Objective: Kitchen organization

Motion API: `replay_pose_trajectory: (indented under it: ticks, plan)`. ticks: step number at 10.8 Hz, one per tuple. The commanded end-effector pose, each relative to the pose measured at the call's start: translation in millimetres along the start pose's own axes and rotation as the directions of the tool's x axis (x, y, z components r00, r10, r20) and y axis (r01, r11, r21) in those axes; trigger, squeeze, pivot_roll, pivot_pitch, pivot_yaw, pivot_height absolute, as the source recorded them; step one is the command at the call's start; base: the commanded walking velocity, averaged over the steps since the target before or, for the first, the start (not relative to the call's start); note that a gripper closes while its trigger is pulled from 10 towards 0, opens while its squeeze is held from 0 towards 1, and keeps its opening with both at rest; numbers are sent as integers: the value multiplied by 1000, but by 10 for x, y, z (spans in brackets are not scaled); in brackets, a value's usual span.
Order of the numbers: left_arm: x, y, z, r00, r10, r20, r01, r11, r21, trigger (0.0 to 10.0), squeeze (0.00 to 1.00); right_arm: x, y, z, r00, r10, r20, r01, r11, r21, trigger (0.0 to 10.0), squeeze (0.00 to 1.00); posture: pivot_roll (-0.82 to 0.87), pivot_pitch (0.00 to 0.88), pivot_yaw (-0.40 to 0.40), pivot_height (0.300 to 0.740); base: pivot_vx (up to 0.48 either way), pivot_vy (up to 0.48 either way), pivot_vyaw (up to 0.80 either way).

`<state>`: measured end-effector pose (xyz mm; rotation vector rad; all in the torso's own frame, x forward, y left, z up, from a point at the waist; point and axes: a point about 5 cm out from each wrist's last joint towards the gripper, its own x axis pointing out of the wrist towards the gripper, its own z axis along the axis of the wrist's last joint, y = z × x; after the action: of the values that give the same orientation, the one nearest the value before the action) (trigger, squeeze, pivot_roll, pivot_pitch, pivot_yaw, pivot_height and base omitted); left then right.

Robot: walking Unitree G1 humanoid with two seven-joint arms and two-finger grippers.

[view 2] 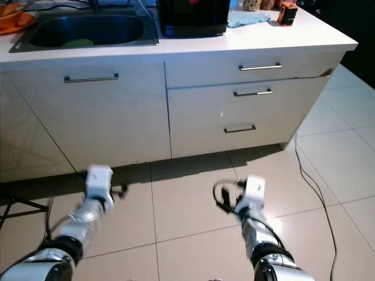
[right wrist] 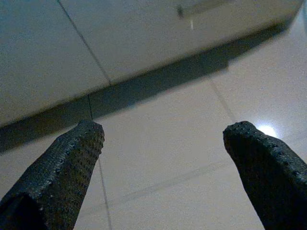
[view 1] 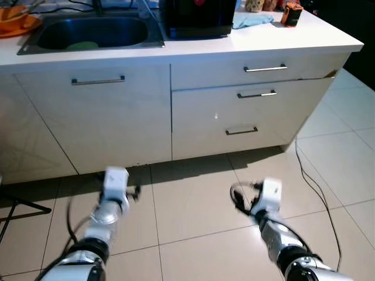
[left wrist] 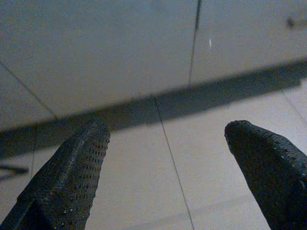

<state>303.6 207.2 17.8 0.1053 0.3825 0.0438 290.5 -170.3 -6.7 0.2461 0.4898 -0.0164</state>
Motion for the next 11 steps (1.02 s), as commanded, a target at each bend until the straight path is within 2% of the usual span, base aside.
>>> replay_pose_trajectory:
  ticks: [1,3,4,5,7,8,9,10,11]
  plan:
    - [1,59,116,997,7,77,-7,1000,-3,10000,0,42,64,183,997,26,76,-24,999,-37,10000,0,17,48,-15,740,0,0,0]
    - [-52,110,477,959,35,282,-30,999,-20,10000,0,51,243,495,969,94,229,-68,990,-122,10000,0,10,79,-31,740,0,0,0]
    - [-163,147,781,910,56,411,-53,998,-18,10000,0,5,411,786,928,121,352,-96,991,-89,10000,0,7,89,-42,740,0,0,0]
    - [-258,126,952,880,42,472,-42,999,-10,10000,0,-36,474,968,906,98,413,-84,995,-52,10000,0,14,85,-46,740,0,0,0]
    - [-369,95,1088,858,73,509,-56,997,-49,10000,0,-63,528,1066,895,110,433,-96,994,-54,10000,0,29,68,-22,740,0,0,0]
    - [-422,-7,1202,851,63,521,-34,997,-66,10000,0,-114,556,1119,878,117,465,-100,993,-60,10000,0,33,58,-5,740,0,0,0]
    - [-427,-34,1221,853,50,520,-25,998,-55,10000,0,-126,551,1125,878,103,467,-88,995,-54,10000,0,32,50,3,740,0,0,800]
    - [-407,-69,1330,851,42,523,-10,998,-64,10000,0,-150,562,1170,874,84,478,-81,996,-27,10000,0,11,52,11,740,0,0,800]
    - [-400,-86,1404,850,46,525,-5,997,-78,10000,0,-182,546,1209,866,67,496,-67,998,-17,10000,0,-14,62,-1,740,0,0,0]
